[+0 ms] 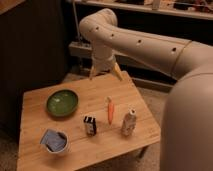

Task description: Move the arm in a circular motion

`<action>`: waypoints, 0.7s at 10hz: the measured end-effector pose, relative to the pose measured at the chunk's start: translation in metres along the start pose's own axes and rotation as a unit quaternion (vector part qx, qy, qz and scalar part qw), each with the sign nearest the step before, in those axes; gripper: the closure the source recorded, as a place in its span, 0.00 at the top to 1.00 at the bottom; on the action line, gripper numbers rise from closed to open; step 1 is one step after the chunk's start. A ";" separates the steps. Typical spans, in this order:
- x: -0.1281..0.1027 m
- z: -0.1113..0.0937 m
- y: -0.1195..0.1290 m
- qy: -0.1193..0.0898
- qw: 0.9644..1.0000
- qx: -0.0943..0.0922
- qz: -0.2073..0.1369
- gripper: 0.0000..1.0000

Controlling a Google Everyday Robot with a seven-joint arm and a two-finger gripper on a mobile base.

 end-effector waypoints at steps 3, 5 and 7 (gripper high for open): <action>0.000 -0.002 -0.080 -0.041 0.998 0.002 0.047 0.80; 0.008 -0.004 -0.130 -0.067 0.995 -0.001 0.071 0.80; 0.030 -0.010 -0.170 -0.097 0.992 -0.021 0.079 0.80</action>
